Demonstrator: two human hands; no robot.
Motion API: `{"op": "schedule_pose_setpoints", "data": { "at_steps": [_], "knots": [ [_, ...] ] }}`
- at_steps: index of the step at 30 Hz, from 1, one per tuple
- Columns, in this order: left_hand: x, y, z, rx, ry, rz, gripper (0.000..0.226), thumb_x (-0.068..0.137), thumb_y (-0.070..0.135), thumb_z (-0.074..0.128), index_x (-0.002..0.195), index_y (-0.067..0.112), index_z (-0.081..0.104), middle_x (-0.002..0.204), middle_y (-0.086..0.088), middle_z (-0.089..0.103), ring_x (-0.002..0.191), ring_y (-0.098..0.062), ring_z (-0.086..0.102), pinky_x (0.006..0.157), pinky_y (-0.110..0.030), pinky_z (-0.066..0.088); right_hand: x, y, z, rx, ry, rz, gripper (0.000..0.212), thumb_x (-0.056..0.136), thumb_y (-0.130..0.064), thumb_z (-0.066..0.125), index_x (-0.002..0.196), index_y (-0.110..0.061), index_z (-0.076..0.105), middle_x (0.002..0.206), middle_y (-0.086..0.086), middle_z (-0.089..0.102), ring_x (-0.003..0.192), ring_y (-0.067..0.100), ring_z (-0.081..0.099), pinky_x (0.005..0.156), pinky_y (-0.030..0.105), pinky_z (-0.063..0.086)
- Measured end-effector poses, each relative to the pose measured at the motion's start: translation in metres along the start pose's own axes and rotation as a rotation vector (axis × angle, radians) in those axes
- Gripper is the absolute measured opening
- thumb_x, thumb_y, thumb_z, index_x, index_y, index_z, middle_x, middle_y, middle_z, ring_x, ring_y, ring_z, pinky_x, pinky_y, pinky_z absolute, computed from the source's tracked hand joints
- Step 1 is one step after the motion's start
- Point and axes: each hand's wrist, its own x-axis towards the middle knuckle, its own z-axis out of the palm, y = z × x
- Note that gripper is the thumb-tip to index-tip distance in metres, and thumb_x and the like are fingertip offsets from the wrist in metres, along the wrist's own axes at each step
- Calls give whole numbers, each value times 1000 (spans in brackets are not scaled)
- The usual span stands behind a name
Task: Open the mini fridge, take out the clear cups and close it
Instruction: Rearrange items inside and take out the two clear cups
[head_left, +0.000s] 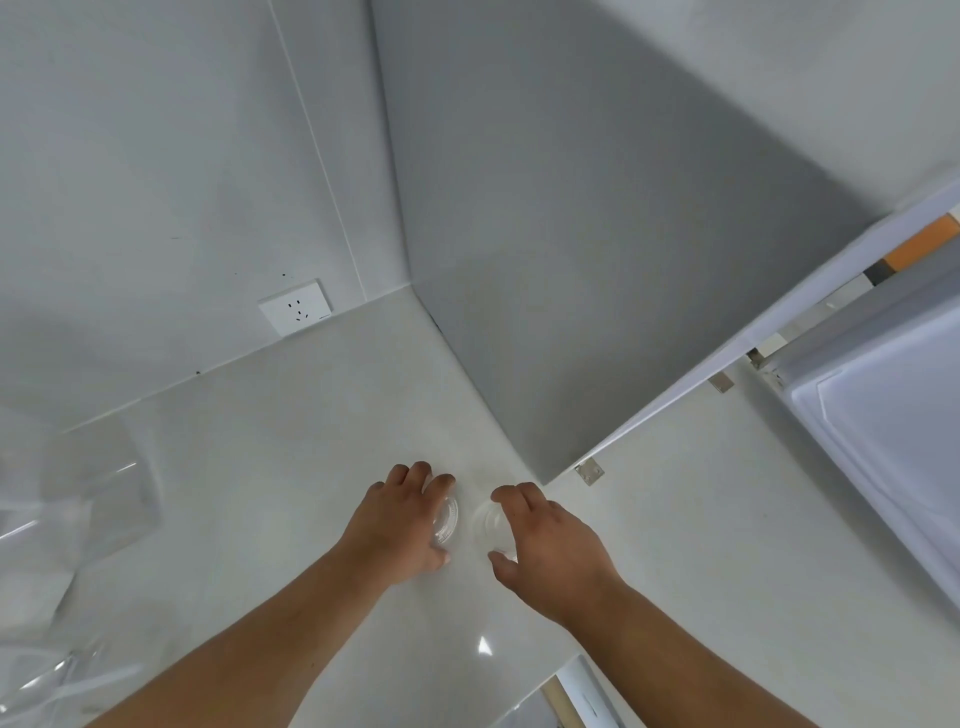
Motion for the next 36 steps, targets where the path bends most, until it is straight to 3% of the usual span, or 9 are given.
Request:
{"op": "schedule_pose_setpoints", "data": {
  "at_steps": [15,21,23,26,28,36],
  "knots": [
    [-5,-2,5,17,29,17,106,71,71,71,157,32,23,152,0,34,132,-26,39,105,-39,42,-1,5,8,4,-4,21,65,92,-46,62,147,-30,32,142,-4,46,104,22,61,78,35,56],
    [-19,1,-5,-41,147,-5,107,71,73,69,160,29,30,171,-5,21,152,-32,27,122,-44,27,-16,14,-7,-27,54,3,71,90,-58,57,150,-28,33,145,-4,47,113,21,54,86,34,53],
    [-25,5,-14,-70,222,13,96,72,69,72,152,23,46,164,-9,38,146,-35,40,118,-48,36,-24,20,-14,-41,73,-3,70,90,-61,54,149,-28,36,143,-4,49,116,21,53,89,34,52],
    [-33,17,-25,-127,346,64,73,71,62,74,128,17,65,140,-8,62,122,-34,61,94,-47,56,-37,28,-26,-83,100,-15,69,89,-66,50,146,-28,40,140,-5,52,118,21,52,93,34,50],
    [-37,29,-34,-139,397,90,66,73,62,71,121,17,68,130,-5,66,114,-30,64,85,-43,58,-47,34,-34,-98,121,-12,70,89,-69,47,145,-28,42,140,-5,53,121,21,50,98,35,48],
    [-47,81,-69,-155,489,178,59,77,64,71,113,17,72,117,3,72,104,-23,66,76,-37,60,-87,62,-71,-107,184,50,79,88,-76,38,151,-29,40,150,-5,48,139,21,38,115,38,35]
  ]
}}
